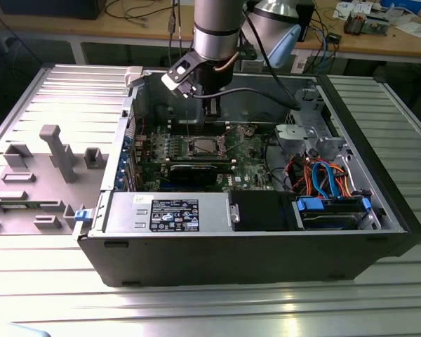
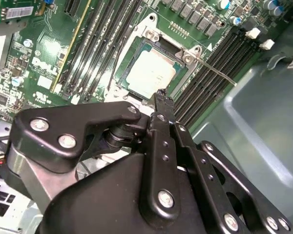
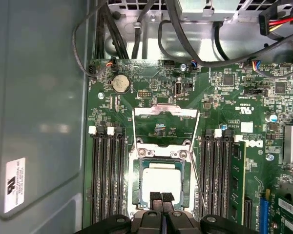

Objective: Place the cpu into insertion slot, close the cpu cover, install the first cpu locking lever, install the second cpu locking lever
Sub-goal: 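Close the cpu cover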

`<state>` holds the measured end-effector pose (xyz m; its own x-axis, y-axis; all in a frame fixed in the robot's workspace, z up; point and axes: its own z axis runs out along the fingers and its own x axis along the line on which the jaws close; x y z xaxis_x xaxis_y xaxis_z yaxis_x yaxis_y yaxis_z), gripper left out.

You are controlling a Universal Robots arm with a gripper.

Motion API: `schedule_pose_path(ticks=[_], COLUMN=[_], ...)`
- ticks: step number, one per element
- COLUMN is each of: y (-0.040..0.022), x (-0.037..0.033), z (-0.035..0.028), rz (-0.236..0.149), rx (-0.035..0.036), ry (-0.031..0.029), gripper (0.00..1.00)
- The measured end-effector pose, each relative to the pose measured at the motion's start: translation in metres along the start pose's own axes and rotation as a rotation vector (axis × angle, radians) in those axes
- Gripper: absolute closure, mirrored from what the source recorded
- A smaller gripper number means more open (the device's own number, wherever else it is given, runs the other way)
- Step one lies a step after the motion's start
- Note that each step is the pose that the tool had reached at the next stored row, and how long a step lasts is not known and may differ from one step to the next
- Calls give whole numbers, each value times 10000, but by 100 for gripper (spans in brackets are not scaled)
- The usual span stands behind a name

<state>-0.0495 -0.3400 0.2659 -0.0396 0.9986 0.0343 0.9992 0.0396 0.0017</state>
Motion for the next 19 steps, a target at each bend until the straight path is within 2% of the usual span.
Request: schedule_pose_path(ticks=[2, 6, 10, 19], y=[1, 3, 38, 203], x=[7, 7, 5, -1], z=[-194, -203, -203, -203], rz=[-4, -6, -5, -5], rx=[1, 2, 3, 2], ry=[1, 1, 0, 1], gripper=[89, 89, 89, 89])
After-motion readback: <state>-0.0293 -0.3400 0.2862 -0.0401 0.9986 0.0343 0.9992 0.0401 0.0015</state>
